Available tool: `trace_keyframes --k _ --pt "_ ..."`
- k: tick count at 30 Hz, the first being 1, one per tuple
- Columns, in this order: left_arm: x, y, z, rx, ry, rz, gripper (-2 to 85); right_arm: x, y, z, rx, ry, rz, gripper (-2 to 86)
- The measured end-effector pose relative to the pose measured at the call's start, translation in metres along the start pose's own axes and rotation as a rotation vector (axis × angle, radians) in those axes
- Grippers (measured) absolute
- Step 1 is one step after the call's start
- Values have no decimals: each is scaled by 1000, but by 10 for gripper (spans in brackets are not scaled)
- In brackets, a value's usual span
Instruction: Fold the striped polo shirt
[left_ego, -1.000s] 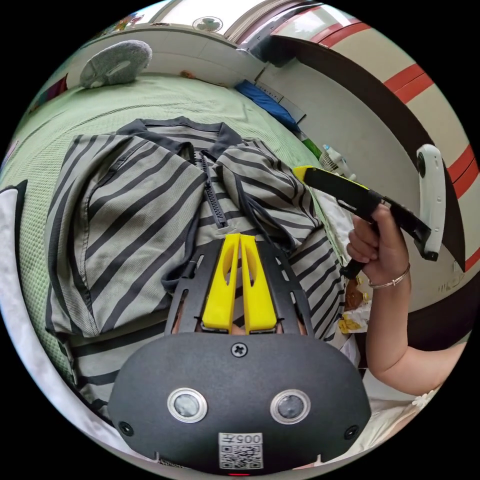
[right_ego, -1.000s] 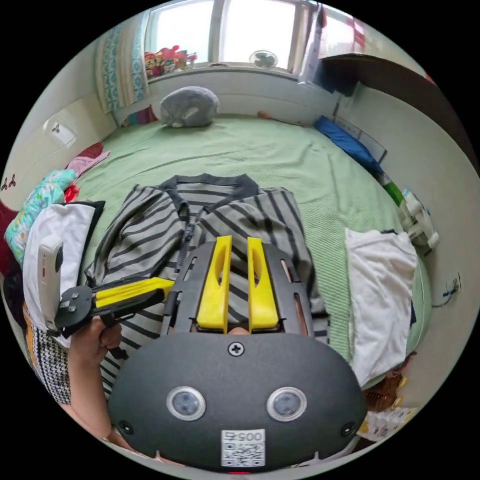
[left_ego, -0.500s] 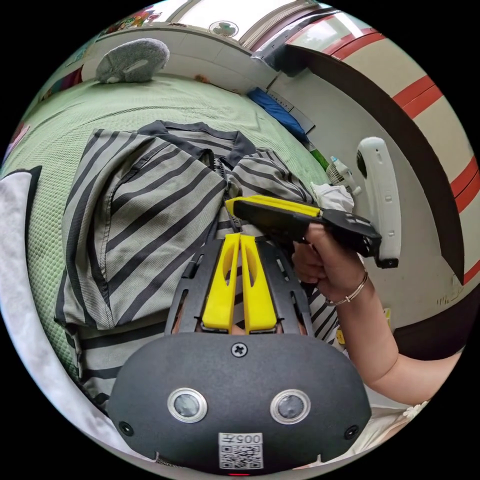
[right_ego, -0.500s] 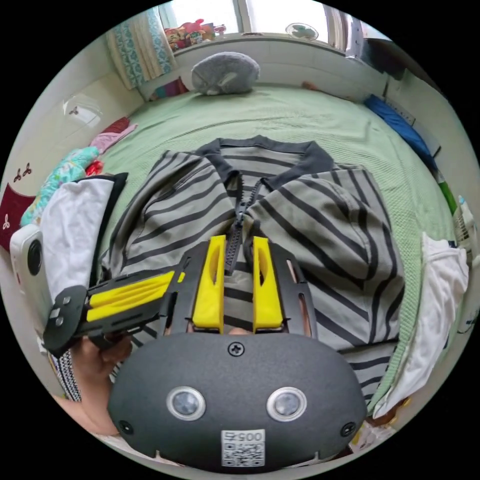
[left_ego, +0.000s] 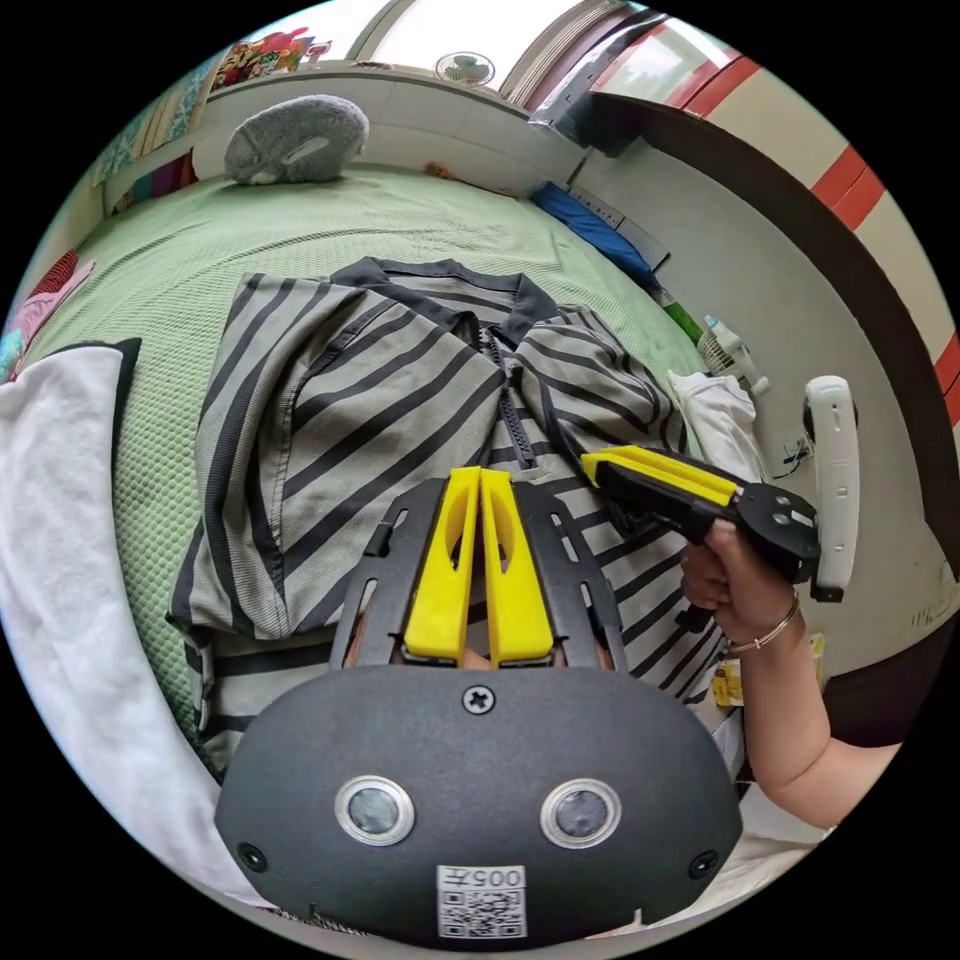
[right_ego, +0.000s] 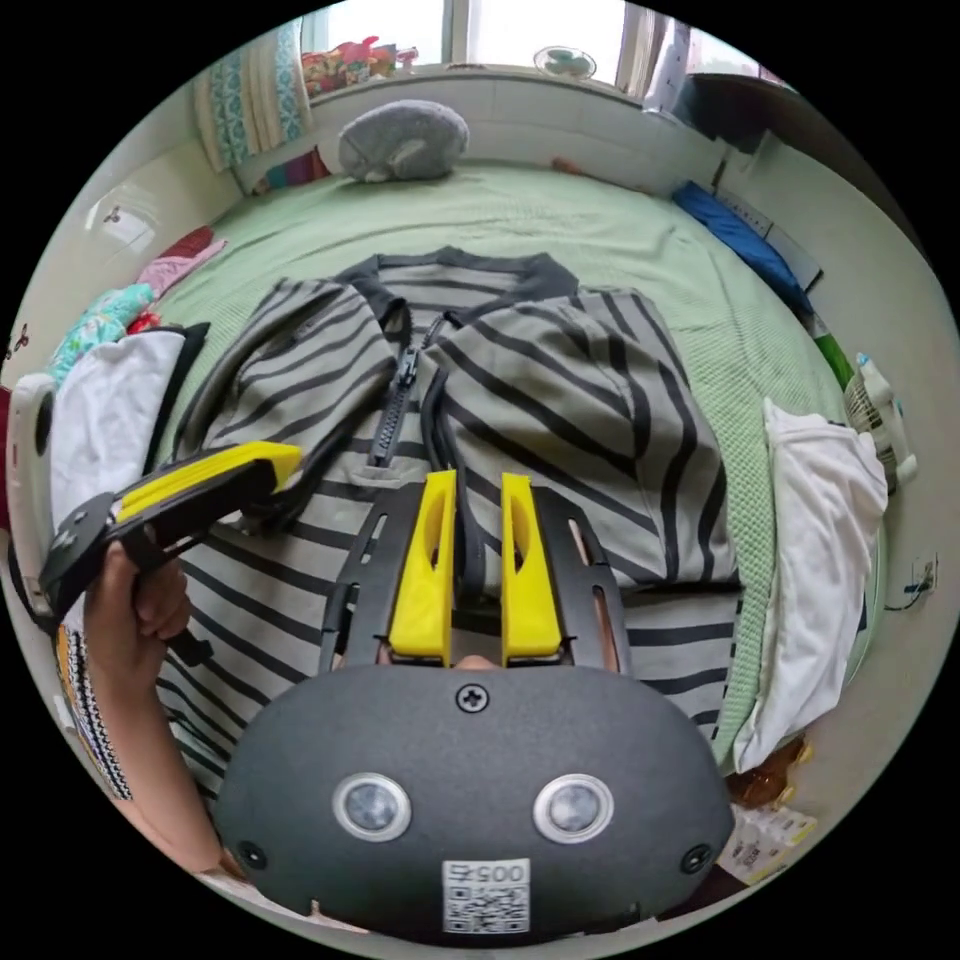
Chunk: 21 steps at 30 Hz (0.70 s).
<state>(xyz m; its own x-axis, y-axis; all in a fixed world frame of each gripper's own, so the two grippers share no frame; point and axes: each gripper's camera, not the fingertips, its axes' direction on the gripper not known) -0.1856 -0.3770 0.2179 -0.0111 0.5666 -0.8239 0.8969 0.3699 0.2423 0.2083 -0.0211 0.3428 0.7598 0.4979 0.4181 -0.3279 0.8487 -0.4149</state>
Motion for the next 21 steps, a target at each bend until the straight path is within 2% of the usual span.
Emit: trace_keyframes --k 4,8,13,15,18,21 --pt "8 5 -3 -33 -76 7 -6 -23 9 -7 37 11 -78 45" --pt "14 9 -3 -56 -48 1 -6 -29 19 0 45 53 -81 44" --pt "25 18 -4 -83 -94 20 -6 -2 22 -8 10 -63 -27 44" --pt "29 24 -12 -33 -101 13 -6 6 26 -23 -49 -111 -9 47" --pt "42 44 -53 133 -134 32 -6 13 66 -74 29 -111 -1 54" --pt "51 71 -82 94 -156 21 -6 24 129 -107 -1 -136 22 62"
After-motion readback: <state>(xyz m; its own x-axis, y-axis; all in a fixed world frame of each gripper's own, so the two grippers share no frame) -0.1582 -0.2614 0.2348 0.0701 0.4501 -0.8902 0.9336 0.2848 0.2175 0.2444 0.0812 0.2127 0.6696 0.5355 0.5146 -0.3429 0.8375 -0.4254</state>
